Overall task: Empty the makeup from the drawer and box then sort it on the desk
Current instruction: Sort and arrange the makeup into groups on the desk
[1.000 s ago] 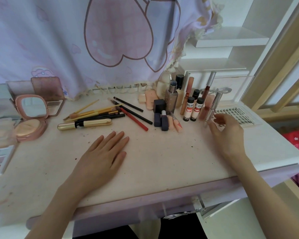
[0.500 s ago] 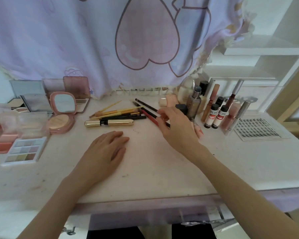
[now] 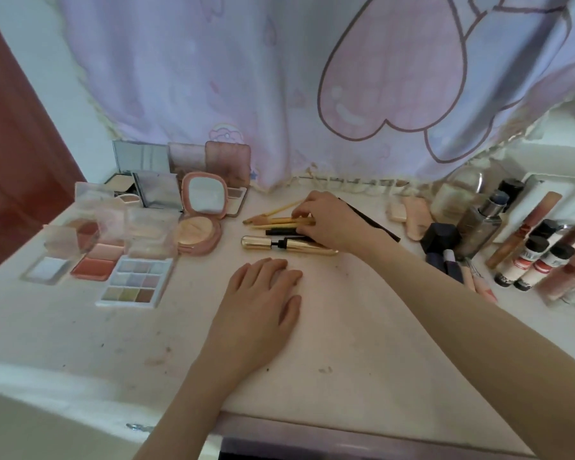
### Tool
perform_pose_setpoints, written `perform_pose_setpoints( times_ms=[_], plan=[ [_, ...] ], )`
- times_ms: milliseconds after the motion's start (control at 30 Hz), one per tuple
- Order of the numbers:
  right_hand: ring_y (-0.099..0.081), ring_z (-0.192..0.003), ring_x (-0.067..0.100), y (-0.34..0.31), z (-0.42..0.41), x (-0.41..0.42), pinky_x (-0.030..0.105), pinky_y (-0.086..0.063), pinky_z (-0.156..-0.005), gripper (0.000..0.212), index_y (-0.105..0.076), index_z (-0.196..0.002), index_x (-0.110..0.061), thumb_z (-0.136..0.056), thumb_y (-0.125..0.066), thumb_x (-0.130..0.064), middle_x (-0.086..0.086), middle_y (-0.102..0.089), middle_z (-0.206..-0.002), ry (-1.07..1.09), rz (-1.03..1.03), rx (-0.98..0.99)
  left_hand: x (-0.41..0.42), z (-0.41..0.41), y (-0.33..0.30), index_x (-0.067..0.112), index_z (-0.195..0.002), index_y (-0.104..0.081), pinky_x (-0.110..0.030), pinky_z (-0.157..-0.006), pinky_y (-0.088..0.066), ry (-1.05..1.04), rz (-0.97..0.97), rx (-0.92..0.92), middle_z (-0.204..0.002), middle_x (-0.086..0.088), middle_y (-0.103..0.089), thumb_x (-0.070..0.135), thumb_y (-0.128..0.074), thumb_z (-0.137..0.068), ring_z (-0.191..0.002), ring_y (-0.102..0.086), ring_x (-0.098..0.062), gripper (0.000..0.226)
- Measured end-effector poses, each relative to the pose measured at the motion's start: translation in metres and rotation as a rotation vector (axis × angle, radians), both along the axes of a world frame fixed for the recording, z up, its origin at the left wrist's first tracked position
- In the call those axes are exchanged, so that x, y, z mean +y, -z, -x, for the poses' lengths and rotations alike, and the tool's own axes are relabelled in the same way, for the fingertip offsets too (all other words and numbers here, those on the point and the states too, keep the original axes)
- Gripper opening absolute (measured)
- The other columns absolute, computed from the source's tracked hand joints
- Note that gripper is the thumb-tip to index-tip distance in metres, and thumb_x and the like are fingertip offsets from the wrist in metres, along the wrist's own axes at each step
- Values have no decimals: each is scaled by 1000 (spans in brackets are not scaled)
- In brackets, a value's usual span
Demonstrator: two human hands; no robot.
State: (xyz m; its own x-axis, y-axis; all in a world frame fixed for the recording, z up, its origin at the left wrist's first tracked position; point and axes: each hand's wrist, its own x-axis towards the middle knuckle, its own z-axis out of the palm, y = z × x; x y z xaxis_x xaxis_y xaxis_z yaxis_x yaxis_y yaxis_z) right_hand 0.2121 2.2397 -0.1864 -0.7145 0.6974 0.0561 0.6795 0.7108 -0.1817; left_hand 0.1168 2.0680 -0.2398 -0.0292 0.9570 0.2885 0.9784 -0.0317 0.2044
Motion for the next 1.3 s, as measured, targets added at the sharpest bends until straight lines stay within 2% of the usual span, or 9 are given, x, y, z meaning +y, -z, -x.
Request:
perform_pose_setpoints(
  times_ms=[133,333,467,567,733,933,1067,1300],
  plan=[
    [-45,-112,22,0,10,9,38,-39,-94,36,-55,-126,-21,-91,-56,-29,4,-50,-122,0,13,-26,1,1,2,26,-120,-54,-28,-103,-19,-8,-3,-6,-126,2,-53,40,-30,-87,-120,-44,-17,43],
    [-46,-112,20,6,10,11,39,-38,-96,36,-53,-126,-22,-90,-57,-29,1,-49,-123,6,4,14,2,1,3,27,-120,-54,-34,-104,-28,-16,-13,-23,-126,3,-52,40,-29,-87,-121,-44,-17,43],
    [-45,-106,20,9,-8,8,36,-37,-94,21,-61,-110,-17,-90,-56,-24,2,-51,-114,33,-41,121,3,1,4,27,-119,-54,-32,-104,-25,-18,-22,-28,-126,3,-52,40,-30,-87,-121,-44,-17,43],
    [-46,-102,21,11,-14,5,31,-36,-89,19,-64,-106,-16,-90,-56,-23,3,-53,-108,9,-39,79,3,1,5,26,-117,-55,-30,-102,-22,-20,-39,-25,-124,2,-54,39,-32,-86,-118,-46,-18,41],
    [-48,-102,22,6,-8,8,33,-38,-89,21,-61,-110,-14,-91,-53,-21,5,-54,-109,27,-34,23,2,0,4,27,-120,-54,-33,-104,-29,-21,-23,-19,-126,3,-53,40,-29,-87,-121,-45,-17,43],
    [-52,-99,23,5,-5,9,33,-38,-85,18,-58,-106,-14,-93,-47,-21,5,-57,-107,-14,-180,-71,3,1,4,28,-123,-52,-27,-106,-19,-14,-13,-43,-130,5,-48,43,-24,-86,-124,-38,-14,49],
    [-52,-100,23,3,-4,9,33,-38,-86,19,-55,-109,-13,-96,-43,-19,5,-56,-109,-88,-278,-140,3,-1,3,26,-121,-55,-30,-105,-25,-18,-28,-45,-127,3,-52,41,-27,-86,-122,-43,-16,47],
    [-48,-104,24,3,-3,15,33,-37,-82,23,-56,-111,-10,-96,-43,-20,8,-50,-114,-68,-220,-163,1,-1,0,27,-125,-51,-29,-106,-21,-1,-19,-57,-131,4,-48,43,-22,-86,-125,-39,-14,52]
  ],
)
